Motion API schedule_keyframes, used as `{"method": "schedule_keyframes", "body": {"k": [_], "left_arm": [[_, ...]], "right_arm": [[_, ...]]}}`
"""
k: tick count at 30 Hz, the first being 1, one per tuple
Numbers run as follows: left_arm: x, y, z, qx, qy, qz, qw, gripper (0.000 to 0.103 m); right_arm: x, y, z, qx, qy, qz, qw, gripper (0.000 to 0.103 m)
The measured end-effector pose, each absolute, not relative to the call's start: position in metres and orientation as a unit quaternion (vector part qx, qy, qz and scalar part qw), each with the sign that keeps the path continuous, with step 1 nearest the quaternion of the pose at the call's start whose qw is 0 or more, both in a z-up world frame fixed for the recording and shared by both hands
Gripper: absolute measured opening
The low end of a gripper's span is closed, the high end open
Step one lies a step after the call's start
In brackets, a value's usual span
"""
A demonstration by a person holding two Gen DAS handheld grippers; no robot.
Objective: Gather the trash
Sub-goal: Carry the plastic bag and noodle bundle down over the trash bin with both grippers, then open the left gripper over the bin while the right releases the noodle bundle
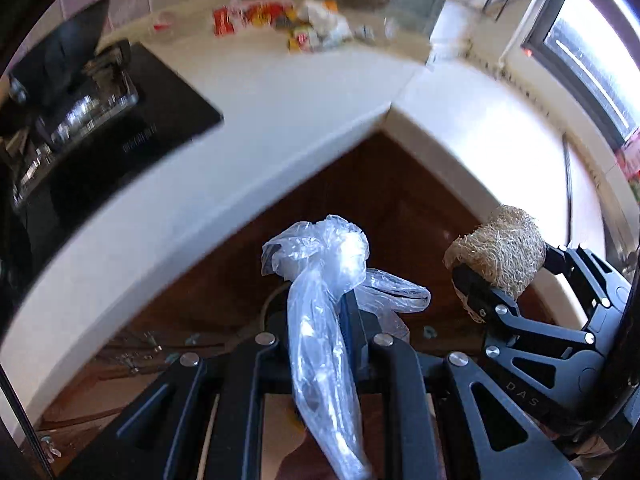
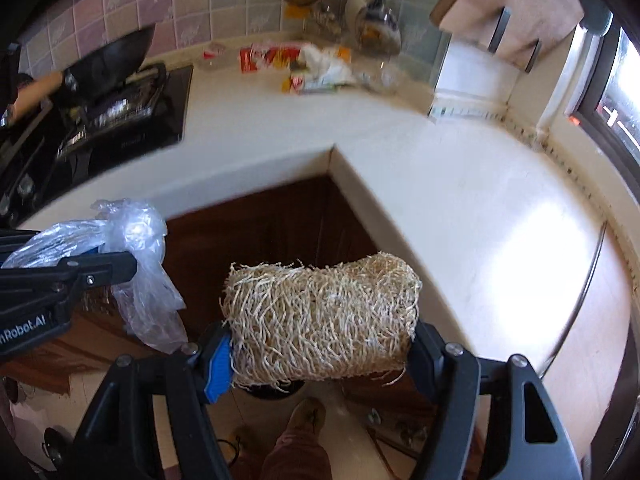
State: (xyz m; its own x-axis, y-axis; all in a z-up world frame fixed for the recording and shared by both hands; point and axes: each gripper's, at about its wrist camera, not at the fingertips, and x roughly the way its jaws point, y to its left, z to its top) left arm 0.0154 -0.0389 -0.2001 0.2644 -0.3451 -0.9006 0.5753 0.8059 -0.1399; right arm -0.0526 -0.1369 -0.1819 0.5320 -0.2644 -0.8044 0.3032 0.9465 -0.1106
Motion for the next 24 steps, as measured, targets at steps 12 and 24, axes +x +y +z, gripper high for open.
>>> {"method": "schedule_keyframes", "body": {"k": [12, 24], "left_arm": [[0.008, -0.052, -0.374, 0.16, 0.579, -0.291, 0.745, 0.014], [0.025, -0.064, -0.522, 0.21, 0.559, -0.328, 0.732, 0.042]], "right_arm": [[-0.052, -0.137, -0.359, 0.015, 0.538, -0.103, 0.836, 0.071], [-0.024, -0.153, -0.53, 0.031, 0.557, -0.041, 0.829, 0.074]]}}
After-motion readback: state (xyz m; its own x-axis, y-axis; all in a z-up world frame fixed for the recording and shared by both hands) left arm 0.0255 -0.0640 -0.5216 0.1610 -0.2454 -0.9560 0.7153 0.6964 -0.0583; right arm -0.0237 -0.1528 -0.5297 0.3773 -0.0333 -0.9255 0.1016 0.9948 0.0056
